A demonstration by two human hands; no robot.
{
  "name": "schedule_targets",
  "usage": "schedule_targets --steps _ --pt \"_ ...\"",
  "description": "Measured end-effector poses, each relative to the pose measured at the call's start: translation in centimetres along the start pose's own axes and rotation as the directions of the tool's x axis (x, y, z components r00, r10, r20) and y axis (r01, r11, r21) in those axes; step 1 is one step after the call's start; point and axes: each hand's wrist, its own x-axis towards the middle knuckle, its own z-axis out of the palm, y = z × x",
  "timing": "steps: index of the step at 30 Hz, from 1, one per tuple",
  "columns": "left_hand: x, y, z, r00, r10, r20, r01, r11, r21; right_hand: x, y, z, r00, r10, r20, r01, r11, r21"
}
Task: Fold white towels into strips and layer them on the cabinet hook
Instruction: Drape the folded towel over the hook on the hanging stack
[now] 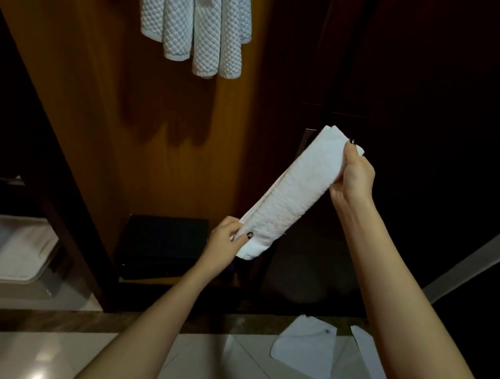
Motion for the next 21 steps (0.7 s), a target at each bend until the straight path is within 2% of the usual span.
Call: schedule_targets --steps 6,10,14,17,21 --pt "0.8 0.4 -3.5 0.991 -0.024 0.129 0.044 0.988 -0.149 1.3 0.6 -2.4 0.997 -0.005 -0.075 0.004 1.0 -0.012" --pt "0.8 0.8 -4.8 0.989 -0.051 0.141 0.089 0.955 -0.284 2.3 1.6 -3.6 0.994 -0.021 -0.111 0.019 1.0 -0.018" --pt "1.2 1.2 -5.5 0.983 -0.022 0.184 0.068 0.966 -0.248 2.7 2.9 -4.6 0.983 0.003 -0.185 -0.005 1.0 -0.009" --pt "1.4 1.1 -6.5 0.973 -0.022 0.228 0.078 0.967 -0.241 2.9 4.0 -5.4 0.981 -0.003 -0.196 -0.016 0.995 -0.097" --pt "1.7 1.8 -8.2 0.919 -0.037 0.393 0.19 0.915 -0.357 3.2 4.4 -6.5 0.985 -0.072 -0.155 0.029 0.964 -0.265"
